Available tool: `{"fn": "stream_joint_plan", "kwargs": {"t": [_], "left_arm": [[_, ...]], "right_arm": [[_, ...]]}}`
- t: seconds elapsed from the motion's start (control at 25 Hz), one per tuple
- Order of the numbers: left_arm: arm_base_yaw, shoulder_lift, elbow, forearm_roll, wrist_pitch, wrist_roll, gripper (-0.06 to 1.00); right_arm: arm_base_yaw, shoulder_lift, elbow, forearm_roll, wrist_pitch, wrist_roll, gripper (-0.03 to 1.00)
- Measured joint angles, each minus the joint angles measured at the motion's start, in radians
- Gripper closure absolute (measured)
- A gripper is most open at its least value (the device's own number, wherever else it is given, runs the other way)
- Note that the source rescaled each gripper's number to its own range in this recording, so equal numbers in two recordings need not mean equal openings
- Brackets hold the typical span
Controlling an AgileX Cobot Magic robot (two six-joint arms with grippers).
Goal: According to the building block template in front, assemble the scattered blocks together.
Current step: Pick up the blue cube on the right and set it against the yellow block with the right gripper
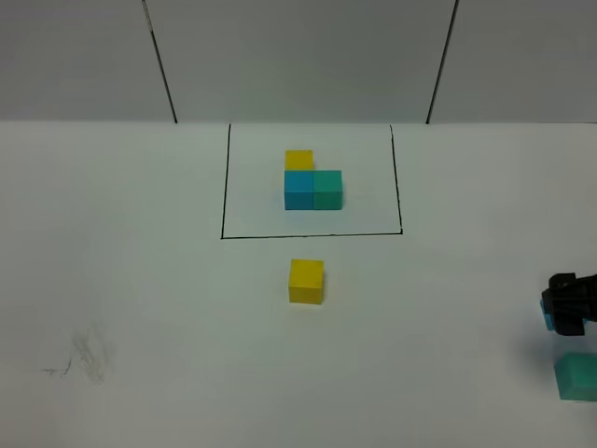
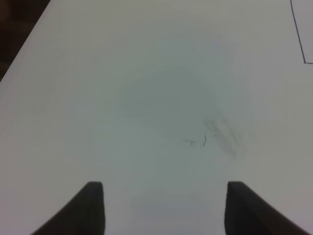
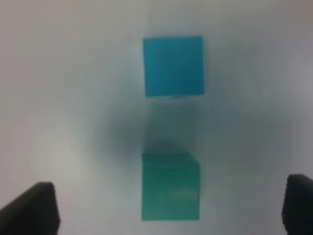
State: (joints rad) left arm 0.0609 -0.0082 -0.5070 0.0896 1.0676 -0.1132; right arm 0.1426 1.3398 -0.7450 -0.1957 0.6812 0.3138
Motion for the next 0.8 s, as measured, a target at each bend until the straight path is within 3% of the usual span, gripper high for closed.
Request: {"fn": "stream_joint_plan", "kwargs": {"t": [0.28, 0.6, 0.8], "left_arm": [[0.0, 0.0, 0.0, 0.0, 0.0, 0.001, 0.78], [0.0, 0.0, 0.0, 0.0, 0.0, 0.002, 0.81], [0.0, 0.0, 0.0, 0.0, 0.0, 0.002, 0.81]], "right_arm": [[0.001, 0.011, 0.021, -0.001, -0.177, 0.007, 0.07], [-0.049, 0.184, 0.021, -0.021, -0.34, 0.007, 0.07], [-0.064, 0.271, 0.012, -0.038, -0.38, 0.003, 0.07]]}}
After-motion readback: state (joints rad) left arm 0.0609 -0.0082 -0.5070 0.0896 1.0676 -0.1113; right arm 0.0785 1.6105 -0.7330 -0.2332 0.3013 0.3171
